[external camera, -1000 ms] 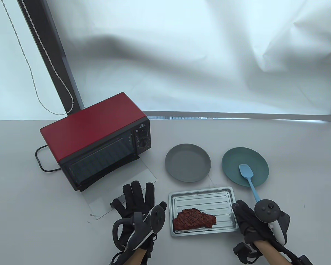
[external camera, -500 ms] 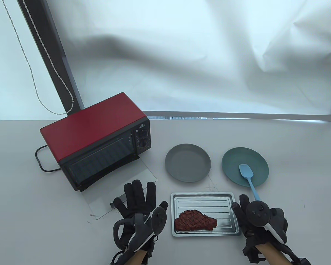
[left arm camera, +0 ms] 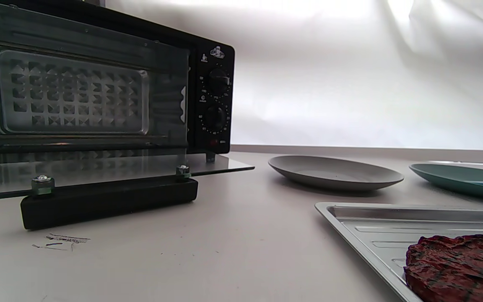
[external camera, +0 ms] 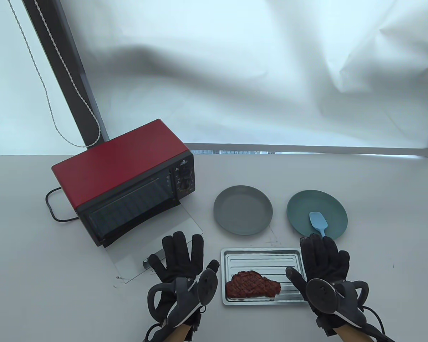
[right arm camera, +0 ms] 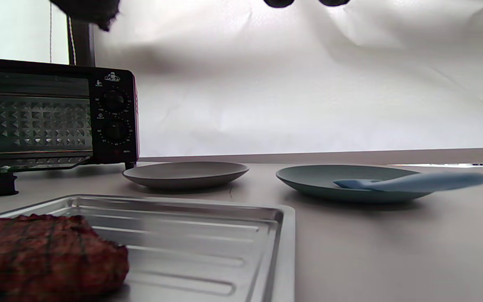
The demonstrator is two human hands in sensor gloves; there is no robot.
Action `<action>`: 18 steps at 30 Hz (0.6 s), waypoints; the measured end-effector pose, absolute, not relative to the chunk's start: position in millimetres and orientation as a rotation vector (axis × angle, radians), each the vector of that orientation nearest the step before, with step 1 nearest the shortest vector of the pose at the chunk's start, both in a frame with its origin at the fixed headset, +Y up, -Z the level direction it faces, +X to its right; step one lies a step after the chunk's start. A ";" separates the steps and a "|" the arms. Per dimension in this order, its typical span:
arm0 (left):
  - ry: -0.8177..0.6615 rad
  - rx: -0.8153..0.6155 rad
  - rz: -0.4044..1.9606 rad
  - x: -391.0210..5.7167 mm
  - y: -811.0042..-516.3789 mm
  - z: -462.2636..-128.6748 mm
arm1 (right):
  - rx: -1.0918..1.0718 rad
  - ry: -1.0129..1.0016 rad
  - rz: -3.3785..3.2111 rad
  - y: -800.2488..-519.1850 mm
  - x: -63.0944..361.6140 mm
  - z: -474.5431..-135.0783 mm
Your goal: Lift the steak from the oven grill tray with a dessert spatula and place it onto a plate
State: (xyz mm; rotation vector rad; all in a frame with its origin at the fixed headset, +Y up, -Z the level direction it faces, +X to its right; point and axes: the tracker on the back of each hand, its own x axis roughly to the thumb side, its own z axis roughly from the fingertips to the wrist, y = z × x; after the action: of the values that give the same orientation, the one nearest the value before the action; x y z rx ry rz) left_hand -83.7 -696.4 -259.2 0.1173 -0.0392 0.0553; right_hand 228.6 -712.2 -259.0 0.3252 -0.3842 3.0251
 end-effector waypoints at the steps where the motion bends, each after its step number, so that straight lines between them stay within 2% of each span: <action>1: -0.041 0.116 0.054 -82.8 -696.8 -259.2 | 0.350 -0.361 3.053 -713.0 226.1 -258.6; 8: -0.061 0.093 0.043 -79.6 -698.7 -259.3 | 0.425 -0.296 3.152 -717.3 216.6 -258.1; 18: -0.091 0.087 0.029 -74.4 -701.2 -258.3 | 0.365 -0.281 3.193 -716.9 220.8 -263.4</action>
State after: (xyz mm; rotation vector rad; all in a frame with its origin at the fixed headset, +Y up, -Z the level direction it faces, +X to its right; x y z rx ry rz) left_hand -74.4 -701.2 -258.3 0.0865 -0.0906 0.0289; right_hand 220.8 -716.9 -263.4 0.3651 -0.2812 3.1932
